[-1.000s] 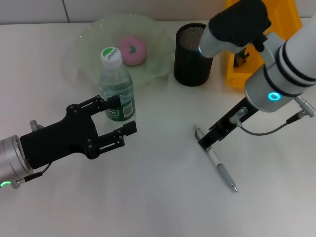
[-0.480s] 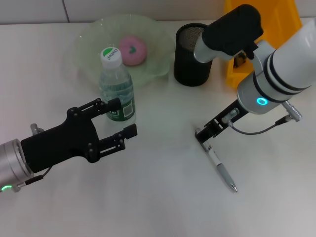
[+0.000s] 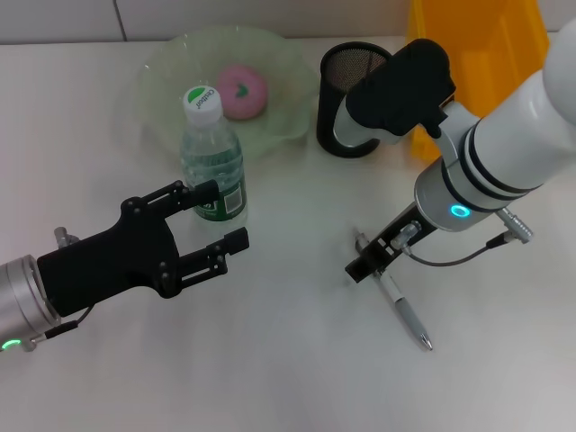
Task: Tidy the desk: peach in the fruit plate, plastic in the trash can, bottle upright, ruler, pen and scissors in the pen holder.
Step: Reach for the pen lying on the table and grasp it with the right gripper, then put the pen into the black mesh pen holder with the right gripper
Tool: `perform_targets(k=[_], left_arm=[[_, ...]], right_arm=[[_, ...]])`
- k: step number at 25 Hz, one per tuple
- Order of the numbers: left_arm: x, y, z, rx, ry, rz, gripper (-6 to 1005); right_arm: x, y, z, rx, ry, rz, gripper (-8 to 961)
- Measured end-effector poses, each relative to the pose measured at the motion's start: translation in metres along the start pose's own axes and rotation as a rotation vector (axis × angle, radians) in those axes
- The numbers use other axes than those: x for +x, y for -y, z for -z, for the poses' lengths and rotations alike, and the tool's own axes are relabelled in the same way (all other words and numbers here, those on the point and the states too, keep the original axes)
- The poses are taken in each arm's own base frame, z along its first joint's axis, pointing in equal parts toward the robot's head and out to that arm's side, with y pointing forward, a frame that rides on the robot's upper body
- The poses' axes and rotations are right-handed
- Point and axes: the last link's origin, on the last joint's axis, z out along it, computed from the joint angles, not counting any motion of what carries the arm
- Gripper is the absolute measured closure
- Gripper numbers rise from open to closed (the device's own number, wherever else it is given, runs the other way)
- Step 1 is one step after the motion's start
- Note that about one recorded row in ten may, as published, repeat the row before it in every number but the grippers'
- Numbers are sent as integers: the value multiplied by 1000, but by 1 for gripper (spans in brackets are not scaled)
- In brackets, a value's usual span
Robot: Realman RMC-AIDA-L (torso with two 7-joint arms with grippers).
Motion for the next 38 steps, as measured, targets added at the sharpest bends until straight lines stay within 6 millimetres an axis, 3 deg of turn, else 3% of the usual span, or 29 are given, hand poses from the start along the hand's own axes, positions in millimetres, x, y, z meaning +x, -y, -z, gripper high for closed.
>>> perform_targets(k=[12, 22, 29, 35, 38], left_arm=[[1, 1, 1, 8, -6, -3, 270], [1, 1, 1, 6, -8, -3, 269], [0, 0, 3, 10, -6, 1, 269], [-1, 0, 4, 13, -5, 4, 269], [-1, 0, 5, 13, -5, 4, 269]], right_arm=[[1, -3, -7, 9, -14, 25, 349], [2, -7, -9, 13, -15, 49, 566], [-1, -9, -6, 12, 8, 57, 780], [0, -9, 3, 6, 48, 56, 791], [-1, 3, 17, 3, 112, 27, 796]])
